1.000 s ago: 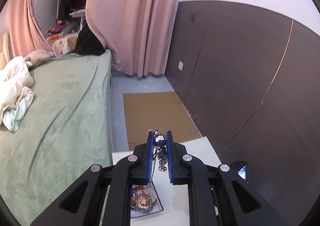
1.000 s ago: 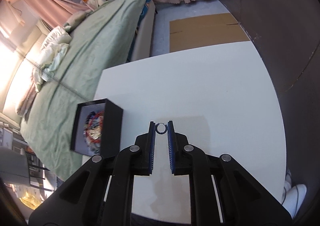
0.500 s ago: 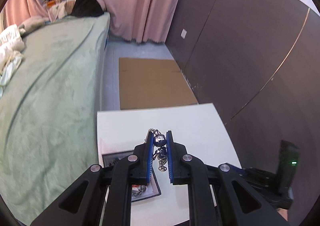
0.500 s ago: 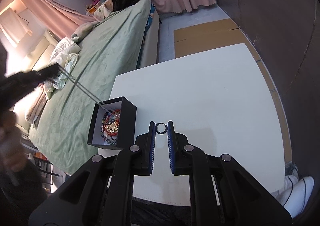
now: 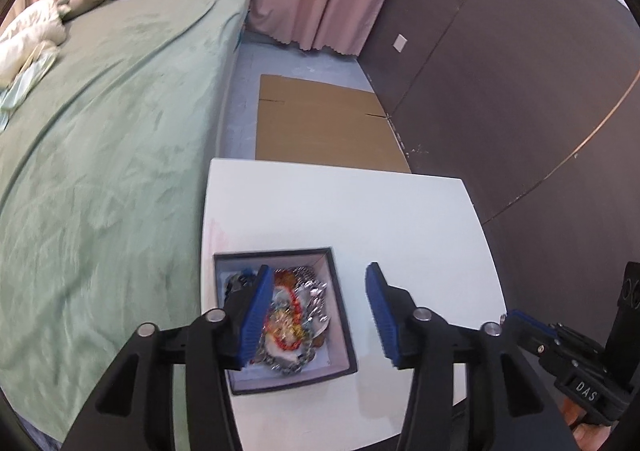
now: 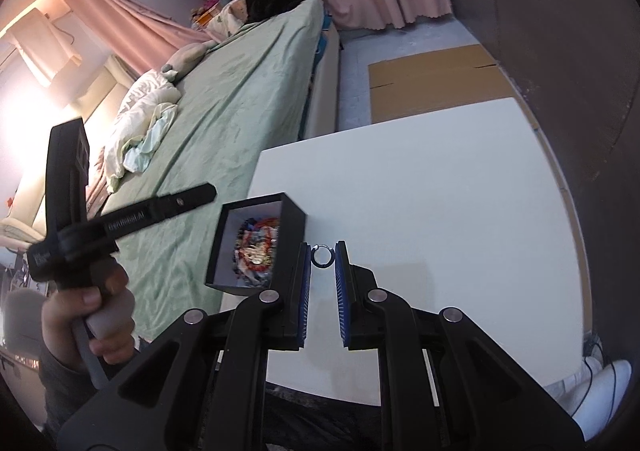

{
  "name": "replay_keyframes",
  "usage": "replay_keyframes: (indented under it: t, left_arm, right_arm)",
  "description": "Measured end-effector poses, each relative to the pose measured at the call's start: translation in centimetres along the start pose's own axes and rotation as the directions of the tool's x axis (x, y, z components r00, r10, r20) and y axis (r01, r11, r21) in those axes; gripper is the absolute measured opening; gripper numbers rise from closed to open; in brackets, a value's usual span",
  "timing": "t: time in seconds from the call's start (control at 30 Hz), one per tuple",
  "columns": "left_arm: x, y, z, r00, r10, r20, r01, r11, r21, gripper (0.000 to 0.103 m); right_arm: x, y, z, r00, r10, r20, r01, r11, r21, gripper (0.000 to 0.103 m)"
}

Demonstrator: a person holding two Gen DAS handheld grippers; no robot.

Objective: Organize jewelry

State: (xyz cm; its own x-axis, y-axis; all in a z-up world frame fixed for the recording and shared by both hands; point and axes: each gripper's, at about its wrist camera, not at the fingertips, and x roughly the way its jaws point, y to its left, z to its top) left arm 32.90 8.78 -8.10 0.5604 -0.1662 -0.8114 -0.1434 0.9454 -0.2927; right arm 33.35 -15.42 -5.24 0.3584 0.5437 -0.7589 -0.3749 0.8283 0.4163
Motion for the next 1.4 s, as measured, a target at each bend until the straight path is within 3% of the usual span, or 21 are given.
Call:
replay_keyframes:
  t: [0.07, 0.2, 0.5, 0.77, 0.83, 1.0, 1.2, 1.4]
  left_arm:
    - [-0.6, 0.6, -0.4, 1.0, 0.008, 0.017, -0.008, 1.0, -0.011, 0.077]
    - [-2.0, 2.0, -1.5, 0.999, 0.002, 0.048, 0.0, 0.999, -0.041, 0.093]
    - [-5.2, 5.3, -3.6, 0.994, 0.049, 0.094, -0.038, 0.992, -0.119, 0.094]
    - [-7.9, 7.1, -5.2, 0.989, 0.065, 0.132, -0.041, 0.984, -0.171, 0.094]
    - [-8.4, 7.3, -5.4, 0.988, 0.066, 0.14, -0.04, 0.982, -0.183, 0.094]
    - [-9.1, 7.4, -5.8, 0.988, 0.048, 0.15, -0.018, 0.98, -0.198, 0.094]
    - [-9.6, 6.5, -6.2, 0.985, 0.014, 0.17, 0.019, 0.981, -0.194, 0.094]
    - [-10.3, 4.8, -6.8, 0.983, -0.048, 0.176, 0.077, 0.984, -0.163, 0.094]
  right_arm:
    - [0.7, 0.8, 0.3, 1.0, 0.008, -0.007, -0.008, 1.0, -0.014, 0.013]
    - [2.0, 2.1, 0.8, 0.999, 0.029, -0.027, -0.029, 0.999, -0.026, 0.013]
    - [5.1, 5.4, 2.0, 0.994, 0.081, -0.075, -0.085, 0.995, -0.058, 0.013]
    - [8.5, 7.4, 3.5, 0.99, 0.078, -0.115, -0.087, 0.994, -0.07, 0.015]
    - [9.5, 7.4, 3.8, 0.988, 0.066, -0.138, -0.075, 0.995, -0.06, 0.036]
    - [8.6, 7.3, 3.9, 0.994, 0.042, -0.101, -0.048, 0.997, -0.061, 0.073]
    - [5.9, 6.9, 2.4, 0.997, 0.014, -0.069, -0.018, 0.998, -0.054, 0.088]
    - [2.8, 6.1, 0.4, 0.999, 0.001, -0.039, -0.002, 1.0, -0.021, 0.094]
